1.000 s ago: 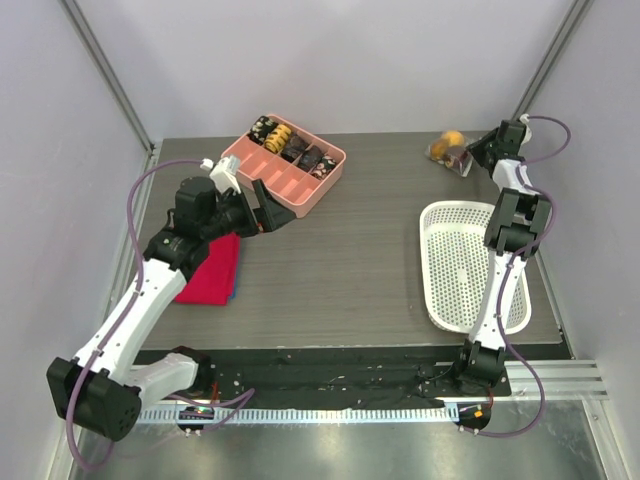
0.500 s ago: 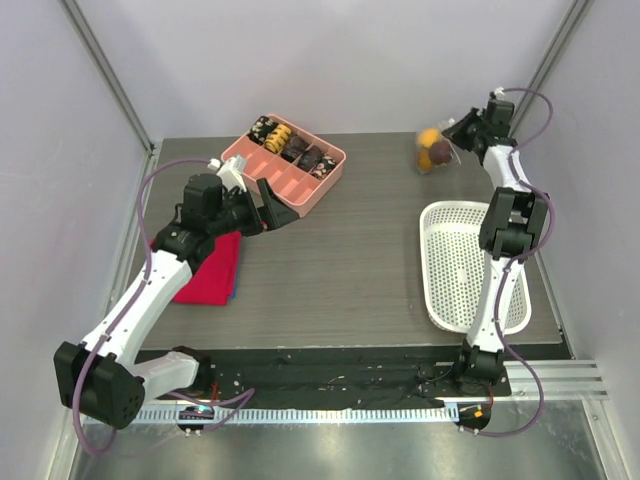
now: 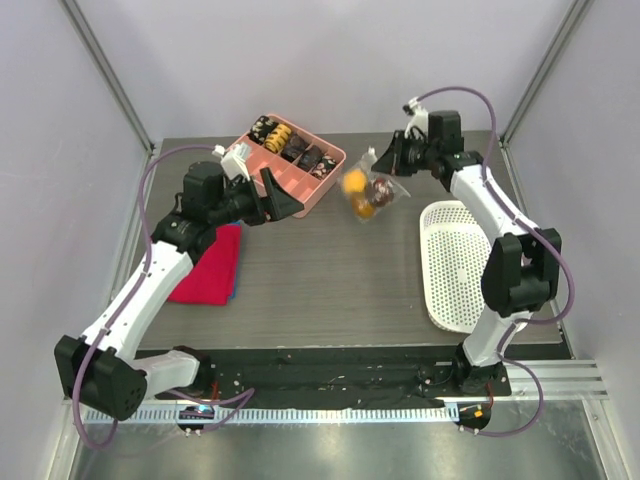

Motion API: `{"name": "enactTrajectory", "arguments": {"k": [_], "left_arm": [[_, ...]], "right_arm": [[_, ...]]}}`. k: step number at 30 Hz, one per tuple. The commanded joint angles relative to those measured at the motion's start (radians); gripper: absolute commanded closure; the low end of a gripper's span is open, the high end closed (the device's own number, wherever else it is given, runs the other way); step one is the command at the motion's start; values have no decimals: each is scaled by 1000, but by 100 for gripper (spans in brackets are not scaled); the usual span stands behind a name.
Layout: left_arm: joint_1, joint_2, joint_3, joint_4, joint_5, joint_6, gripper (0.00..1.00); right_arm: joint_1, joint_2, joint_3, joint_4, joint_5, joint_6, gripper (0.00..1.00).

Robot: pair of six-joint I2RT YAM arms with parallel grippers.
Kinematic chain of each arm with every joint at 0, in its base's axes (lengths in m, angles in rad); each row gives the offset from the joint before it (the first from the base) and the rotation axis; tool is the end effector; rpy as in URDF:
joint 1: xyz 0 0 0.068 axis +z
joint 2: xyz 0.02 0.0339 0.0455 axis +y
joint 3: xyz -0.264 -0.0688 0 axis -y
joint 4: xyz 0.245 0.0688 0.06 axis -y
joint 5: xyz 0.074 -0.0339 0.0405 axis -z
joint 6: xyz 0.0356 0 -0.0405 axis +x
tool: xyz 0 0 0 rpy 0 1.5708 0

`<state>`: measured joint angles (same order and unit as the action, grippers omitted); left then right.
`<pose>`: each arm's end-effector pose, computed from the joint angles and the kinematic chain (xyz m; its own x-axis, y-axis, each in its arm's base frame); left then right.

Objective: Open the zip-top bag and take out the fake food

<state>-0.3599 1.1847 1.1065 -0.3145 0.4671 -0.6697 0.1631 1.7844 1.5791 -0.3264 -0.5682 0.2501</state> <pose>0.2445 -0.1091 0.3583 -0.7177 -0.3221 -0.6174 0.3295 0.6240 -0.7086 0.4090 0.0867 0.3276 -0.6319 0.1074 -0.7676 -0.4522 0.7532 0.4777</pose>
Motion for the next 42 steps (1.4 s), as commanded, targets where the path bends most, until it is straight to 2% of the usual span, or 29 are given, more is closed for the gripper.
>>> {"name": "enactTrajectory", "arguments": {"k": [1,4,6,9,13,18,20,21,24,28,35,38,39,41,42], "left_arm": [[-4,45,87,-40,41,85,16],[-4,131,144,-67,155,146,11],[-4,211,189,-118,272,177,9],[-4,262,194,-121,370,193,12],[-4,233,145,-92,375,242,16],[-5,223,79,-17,390,208,17],[-8,236,61,43,413,170,22],[-13,240,56,61,421,160,29],[-16,245,35,118,447,134,34],[-28,236,-8,221,493,82,35],[-34,286,3,203,478,71,37],[-33,285,4,209,475,73,44],[-33,286,4,210,476,74,52],[-33,288,6,207,479,84,61],[-33,288,7,204,467,87,69]], "right_arm": [[87,-127,-168,-27,-36,-45,99],[173,-189,-289,32,-51,-38,99],[199,-213,-379,119,-148,-26,99],[223,-270,-485,285,-281,23,99],[239,-309,-508,311,-298,14,99],[243,-335,-516,334,-340,18,99],[250,-347,-542,407,-357,40,99],[251,-350,-548,423,-363,54,99],[253,-356,-564,461,-372,72,99],[257,-356,-564,463,-378,78,99],[268,-368,-565,475,-398,86,99],[270,-372,-568,475,-406,86,99],[271,-375,-568,475,-406,87,99],[274,-375,-570,475,-406,91,99],[274,-375,-567,474,-407,92,98]]}}
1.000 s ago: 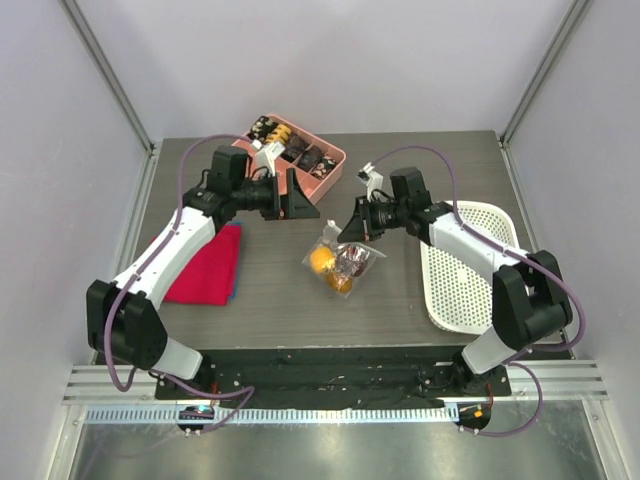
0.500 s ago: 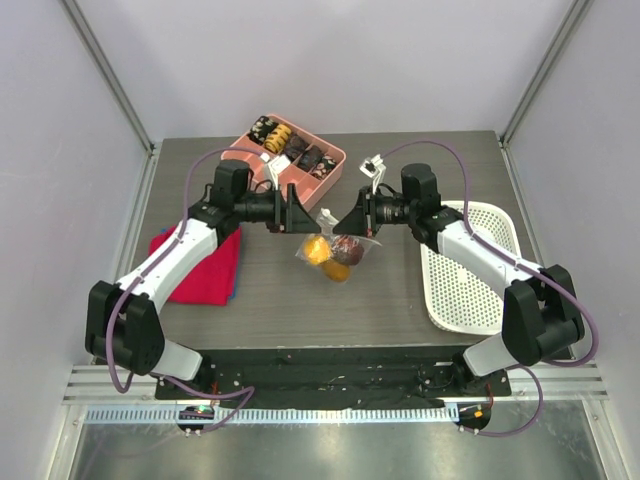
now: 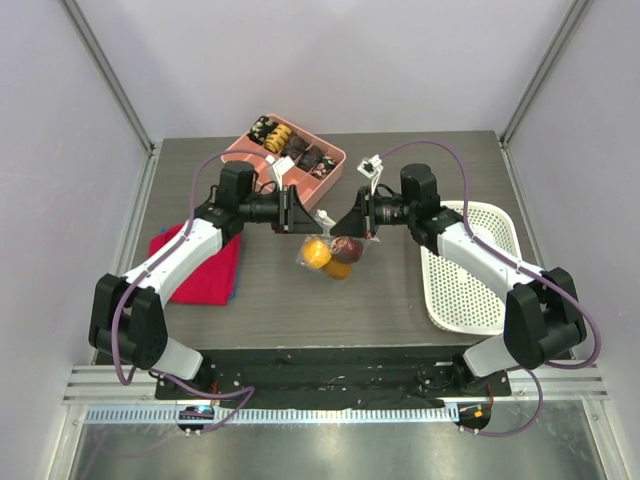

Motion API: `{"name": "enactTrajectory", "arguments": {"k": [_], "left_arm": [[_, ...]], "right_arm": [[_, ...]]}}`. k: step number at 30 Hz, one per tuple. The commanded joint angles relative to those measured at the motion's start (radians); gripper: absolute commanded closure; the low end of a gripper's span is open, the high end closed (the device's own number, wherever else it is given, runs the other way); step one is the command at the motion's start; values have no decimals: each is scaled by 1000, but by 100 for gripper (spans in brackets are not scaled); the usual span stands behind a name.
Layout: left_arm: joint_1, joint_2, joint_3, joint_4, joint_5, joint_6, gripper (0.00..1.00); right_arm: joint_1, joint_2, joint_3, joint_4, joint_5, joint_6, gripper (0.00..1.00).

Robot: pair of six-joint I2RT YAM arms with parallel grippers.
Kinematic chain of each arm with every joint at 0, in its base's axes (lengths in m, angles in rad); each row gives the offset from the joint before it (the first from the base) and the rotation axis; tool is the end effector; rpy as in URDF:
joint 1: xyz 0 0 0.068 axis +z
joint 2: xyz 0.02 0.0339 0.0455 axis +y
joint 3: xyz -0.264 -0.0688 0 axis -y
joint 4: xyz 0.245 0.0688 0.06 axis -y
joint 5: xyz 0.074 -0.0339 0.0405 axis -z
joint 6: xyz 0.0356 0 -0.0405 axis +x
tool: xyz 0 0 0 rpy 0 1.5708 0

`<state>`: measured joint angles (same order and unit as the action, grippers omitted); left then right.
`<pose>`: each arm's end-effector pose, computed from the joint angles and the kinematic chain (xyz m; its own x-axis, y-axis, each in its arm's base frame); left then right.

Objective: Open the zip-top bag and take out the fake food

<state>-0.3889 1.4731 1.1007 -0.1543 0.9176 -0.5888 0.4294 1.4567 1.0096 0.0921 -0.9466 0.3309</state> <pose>0.2918 -0.1501 0.2949 -0.8676 -0.0092 -0.4972 0.4616 0.3570 -0.8121 0.2841 0.1619 0.2910 -0.6027 -0.0671 -0.7951 -0.7817 0.2500 0.5714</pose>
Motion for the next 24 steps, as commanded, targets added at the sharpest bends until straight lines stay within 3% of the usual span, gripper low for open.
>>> {"name": "enactTrajectory", "arguments": {"k": [1,2,3,5,6,9,19,24], "left_arm": [[-4,-2,14,41,12,7,74],[-4,-2,17,36,9,17,83],[-4,-5,21,35,7,21,93],[-4,-13,21,16,-14,36,100],[-4,-19,18,13,-20,40,100],[-8,-42,11,9,-32,56,100],[-10,-34,31,-63,-83,70,100],[-19,-23,45,-108,-117,69,100]], "right_arm": [[11,-47,4,45,-30,11,98],[14,-45,10,38,-31,8,94],[14,-44,15,26,-26,2,79],[20,-41,38,-28,2,-16,66],[22,-38,49,-49,26,-23,52],[29,-3,105,-116,95,-27,36],[87,-7,120,-198,222,-125,34],[109,-99,-11,-34,305,-138,31]]}}
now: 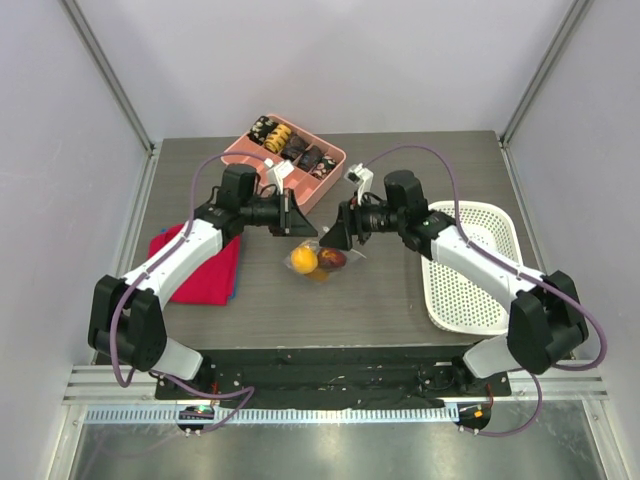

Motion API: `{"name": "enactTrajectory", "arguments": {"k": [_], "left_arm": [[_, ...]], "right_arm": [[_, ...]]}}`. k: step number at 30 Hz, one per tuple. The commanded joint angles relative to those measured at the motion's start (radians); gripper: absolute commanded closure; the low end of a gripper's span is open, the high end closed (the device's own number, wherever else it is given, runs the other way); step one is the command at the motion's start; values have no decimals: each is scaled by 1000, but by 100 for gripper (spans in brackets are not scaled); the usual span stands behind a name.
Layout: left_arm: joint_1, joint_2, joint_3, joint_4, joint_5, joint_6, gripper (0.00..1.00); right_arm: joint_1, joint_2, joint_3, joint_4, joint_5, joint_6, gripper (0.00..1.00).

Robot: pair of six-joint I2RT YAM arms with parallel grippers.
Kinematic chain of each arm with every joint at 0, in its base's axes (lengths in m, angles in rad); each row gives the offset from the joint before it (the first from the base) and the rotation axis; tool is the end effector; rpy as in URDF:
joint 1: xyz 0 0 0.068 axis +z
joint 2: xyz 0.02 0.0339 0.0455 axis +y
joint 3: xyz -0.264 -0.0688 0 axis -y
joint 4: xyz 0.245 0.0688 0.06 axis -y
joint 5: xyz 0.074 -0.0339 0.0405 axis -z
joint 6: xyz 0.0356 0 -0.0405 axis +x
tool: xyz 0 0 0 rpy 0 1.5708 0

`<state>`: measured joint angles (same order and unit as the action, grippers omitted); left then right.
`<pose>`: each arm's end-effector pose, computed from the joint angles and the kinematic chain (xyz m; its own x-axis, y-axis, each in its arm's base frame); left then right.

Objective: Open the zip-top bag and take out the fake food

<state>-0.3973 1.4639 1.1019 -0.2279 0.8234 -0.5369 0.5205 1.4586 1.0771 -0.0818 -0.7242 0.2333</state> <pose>0.2885 -0.1494 0.2907 -0.8628 -0.0150 -0.5054 0.4466 0.4460 -0.7756 0.2748 0.1847 0.2953 -0.5822 -0.1341 -0.8019 -0.7730 0.3968 0.4949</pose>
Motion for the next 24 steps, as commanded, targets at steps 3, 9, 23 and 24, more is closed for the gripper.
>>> {"name": "enactTrajectory", "arguments": {"k": [3,9,23,24], "left_arm": [[-17,-16,49,-45,-26,17,100],[-20,-20,46,-57,-23,28,100],[-419,-103,-2,-168,-751,125,52],[-419,-111,-28,-141,-795,98,52]], "right_arm": [[27,-99,-108,169,146,-32,36],[55,-78,-95,169,224,-72,50],[46,-93,9,-416,908,323,23],[42,-90,1,-444,878,340,22]]}}
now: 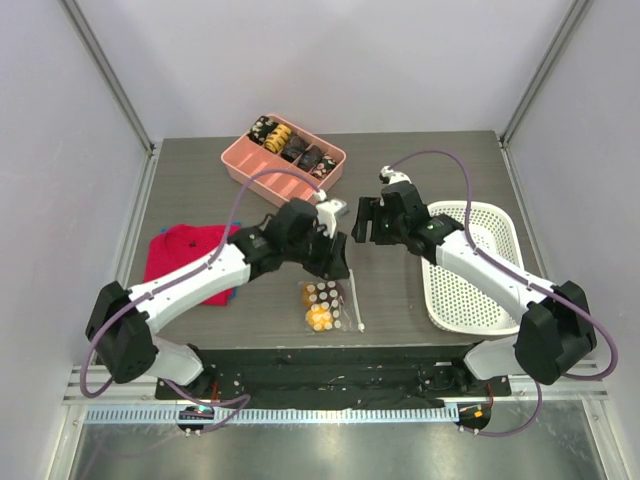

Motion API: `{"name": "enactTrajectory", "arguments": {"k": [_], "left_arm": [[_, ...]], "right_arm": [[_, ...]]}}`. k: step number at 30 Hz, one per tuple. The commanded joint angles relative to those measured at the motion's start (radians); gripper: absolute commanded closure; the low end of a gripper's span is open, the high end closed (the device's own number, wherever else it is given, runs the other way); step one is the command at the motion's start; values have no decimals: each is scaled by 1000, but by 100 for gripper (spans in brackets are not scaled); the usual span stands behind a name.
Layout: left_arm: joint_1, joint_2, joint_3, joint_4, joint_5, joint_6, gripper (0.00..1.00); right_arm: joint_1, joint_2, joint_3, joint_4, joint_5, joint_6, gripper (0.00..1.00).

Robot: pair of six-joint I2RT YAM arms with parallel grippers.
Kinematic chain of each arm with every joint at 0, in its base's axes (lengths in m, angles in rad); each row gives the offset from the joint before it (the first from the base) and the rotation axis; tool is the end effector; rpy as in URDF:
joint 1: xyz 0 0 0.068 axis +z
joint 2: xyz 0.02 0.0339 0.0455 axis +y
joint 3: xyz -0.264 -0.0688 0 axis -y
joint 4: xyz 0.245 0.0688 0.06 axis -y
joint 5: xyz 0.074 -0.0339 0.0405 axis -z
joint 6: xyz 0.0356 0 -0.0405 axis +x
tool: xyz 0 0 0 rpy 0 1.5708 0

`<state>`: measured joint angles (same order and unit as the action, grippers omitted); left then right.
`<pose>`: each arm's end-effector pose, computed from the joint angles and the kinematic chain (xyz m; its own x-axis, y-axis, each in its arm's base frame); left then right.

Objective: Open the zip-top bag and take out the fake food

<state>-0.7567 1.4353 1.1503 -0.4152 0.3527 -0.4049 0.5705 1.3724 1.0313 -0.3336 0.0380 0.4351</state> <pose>0.2231 -0.2276 0.2946 -0.7601 0.2093 -0.6152 0.5841 0.6348 -0.5058 0.2570 0.1633 0.2785 -0.6937 0.0553 -0.7181 -0.2451 0.9194 0.3076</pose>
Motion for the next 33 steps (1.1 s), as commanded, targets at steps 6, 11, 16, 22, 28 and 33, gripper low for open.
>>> {"name": "enactTrajectory", "arguments": {"k": [6,11,16,22,28,33], "left_arm": [[-98,-114,-155,127,-267,-83,52],[-262,-261,-349,310,-418,12,53],[-363,-386,-541,530,-521,52,52],[-443,-401,-647,674,-707,154,50],[-593,-342,-696,851,-857,351,51],[-622,-244,-670,920,-867,435,51]], "right_arm": [[-9,-65,-223,57,-209,253,19],[-9,-91,-384,255,-305,290,17],[-8,-67,-505,500,-475,324,17],[-9,30,-602,807,-550,387,18],[-9,76,-600,877,-573,383,24],[-6,94,-591,906,-613,428,56]]}}
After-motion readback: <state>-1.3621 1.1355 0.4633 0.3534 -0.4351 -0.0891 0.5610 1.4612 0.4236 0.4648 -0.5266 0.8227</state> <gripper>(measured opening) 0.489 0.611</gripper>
